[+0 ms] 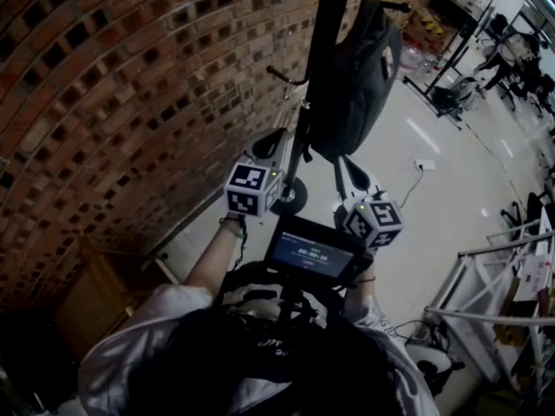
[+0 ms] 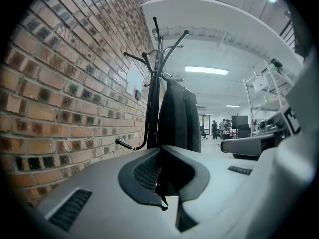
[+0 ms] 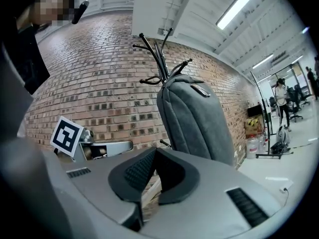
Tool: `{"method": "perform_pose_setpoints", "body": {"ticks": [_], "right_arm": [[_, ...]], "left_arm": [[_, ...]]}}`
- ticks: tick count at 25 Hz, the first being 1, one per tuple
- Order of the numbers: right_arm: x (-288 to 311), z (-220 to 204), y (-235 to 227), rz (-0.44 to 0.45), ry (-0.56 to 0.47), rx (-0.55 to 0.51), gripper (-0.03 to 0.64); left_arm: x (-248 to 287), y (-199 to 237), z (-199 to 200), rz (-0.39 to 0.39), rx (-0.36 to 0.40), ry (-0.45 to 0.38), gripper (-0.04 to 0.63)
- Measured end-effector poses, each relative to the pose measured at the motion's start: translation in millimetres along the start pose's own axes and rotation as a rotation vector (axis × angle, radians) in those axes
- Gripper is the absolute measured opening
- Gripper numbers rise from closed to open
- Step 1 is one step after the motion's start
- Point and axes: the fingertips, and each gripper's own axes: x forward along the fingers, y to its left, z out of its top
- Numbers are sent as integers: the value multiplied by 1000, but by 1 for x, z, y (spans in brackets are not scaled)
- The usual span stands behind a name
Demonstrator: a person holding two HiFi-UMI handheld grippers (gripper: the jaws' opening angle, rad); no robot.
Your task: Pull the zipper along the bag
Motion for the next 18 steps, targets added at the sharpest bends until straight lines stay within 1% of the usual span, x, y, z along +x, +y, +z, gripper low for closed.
{"method": "perform_pose_setpoints", "body": {"ticks": [4, 9, 18], "right_arm": [[2, -3, 0, 2, -9, -10, 6], [0, -10, -2, -11, 32, -30, 6], [0, -9, -3, -11, 30, -38, 6]], "left_arm": [[0, -2, 0, -7, -4, -3, 8], [-1, -3, -3, -4, -3, 2, 8], [-4, -4, -6, -5, -4, 13, 8]]}}
